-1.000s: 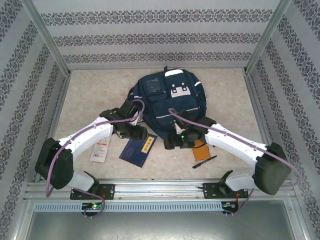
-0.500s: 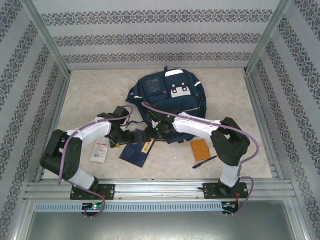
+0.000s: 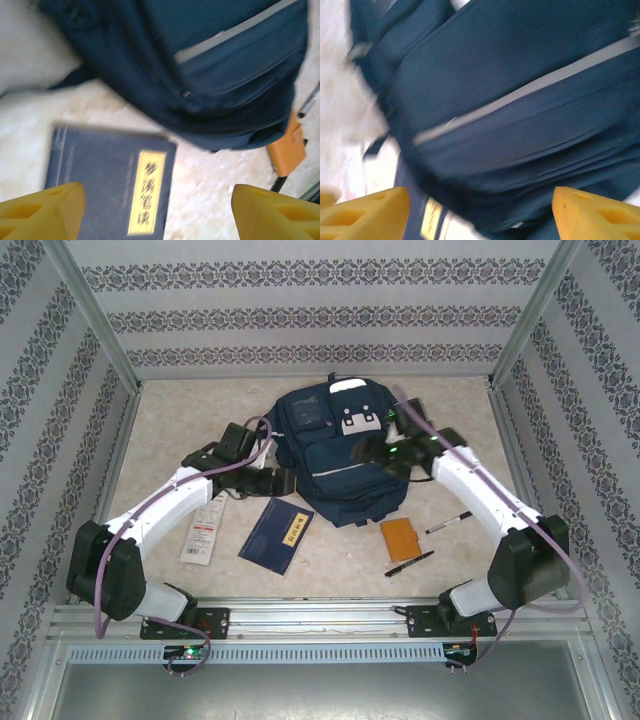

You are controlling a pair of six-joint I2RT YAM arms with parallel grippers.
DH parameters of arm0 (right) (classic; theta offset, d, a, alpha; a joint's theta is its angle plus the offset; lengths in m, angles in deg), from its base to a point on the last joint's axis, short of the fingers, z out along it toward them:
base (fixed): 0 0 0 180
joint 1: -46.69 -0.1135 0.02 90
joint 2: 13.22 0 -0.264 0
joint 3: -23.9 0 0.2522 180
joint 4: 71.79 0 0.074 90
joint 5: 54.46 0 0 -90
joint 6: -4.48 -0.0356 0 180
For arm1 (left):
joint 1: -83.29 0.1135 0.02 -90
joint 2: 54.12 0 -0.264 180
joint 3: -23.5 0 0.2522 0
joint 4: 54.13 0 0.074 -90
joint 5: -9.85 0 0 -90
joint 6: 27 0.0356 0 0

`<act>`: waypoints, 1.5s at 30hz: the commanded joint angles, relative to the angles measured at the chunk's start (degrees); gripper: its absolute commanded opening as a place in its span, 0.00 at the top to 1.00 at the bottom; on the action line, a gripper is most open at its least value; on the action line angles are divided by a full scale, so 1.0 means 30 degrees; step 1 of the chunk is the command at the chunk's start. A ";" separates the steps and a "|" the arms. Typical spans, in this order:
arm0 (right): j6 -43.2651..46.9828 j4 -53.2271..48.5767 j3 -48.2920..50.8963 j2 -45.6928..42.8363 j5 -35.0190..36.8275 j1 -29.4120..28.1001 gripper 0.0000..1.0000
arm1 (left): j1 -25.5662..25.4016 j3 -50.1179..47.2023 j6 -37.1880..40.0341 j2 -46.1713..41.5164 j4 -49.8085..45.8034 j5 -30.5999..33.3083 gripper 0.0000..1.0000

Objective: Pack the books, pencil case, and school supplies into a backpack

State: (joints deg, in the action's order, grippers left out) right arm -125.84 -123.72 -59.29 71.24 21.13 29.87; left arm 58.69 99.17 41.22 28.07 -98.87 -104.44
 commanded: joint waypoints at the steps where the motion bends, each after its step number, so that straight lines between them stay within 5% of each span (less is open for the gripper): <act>1: -0.2811 -0.0576 0.1012 0.1457 -0.1869 0.1273 0.25 | -0.0421 0.0064 0.1479 0.0608 0.0188 0.0667 0.23; 9: -0.7711 0.2657 0.0950 0.4051 -0.1854 0.0719 0.34 | -0.1754 -0.0712 0.2571 0.0113 0.2040 0.0669 0.25; 15: -0.8007 0.4130 0.0639 0.4872 -0.1021 0.0540 0.88 | -0.1764 -0.2213 0.2455 -0.0397 0.0625 0.2993 0.23; 18: -0.9024 0.5023 0.0577 0.3941 -0.2383 0.0293 1.00 | -0.1762 -0.3181 0.2056 -0.1126 -0.0075 0.2738 0.23; 27: -1.4127 0.9309 -0.2019 0.2769 -0.2321 -0.2106 1.00 | -0.0420 -0.6035 -0.1453 -0.3513 -0.0756 0.4867 0.19; 34: -1.9034 1.1163 -0.3129 0.3473 0.0790 -0.2994 1.00 | 0.0226 -0.5968 -0.3235 -0.1271 -0.1618 0.4824 0.18; 45: -1.9340 1.1347 -0.6078 0.4039 0.5446 -0.3271 1.00 | 0.0257 -0.6613 -0.3419 0.0376 0.0842 0.2257 0.18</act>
State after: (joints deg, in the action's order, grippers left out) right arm -183.12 -95.88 -73.43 83.18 31.47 19.57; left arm 59.04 80.07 32.26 28.68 -98.76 -94.91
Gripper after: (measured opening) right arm 0.041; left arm 0.823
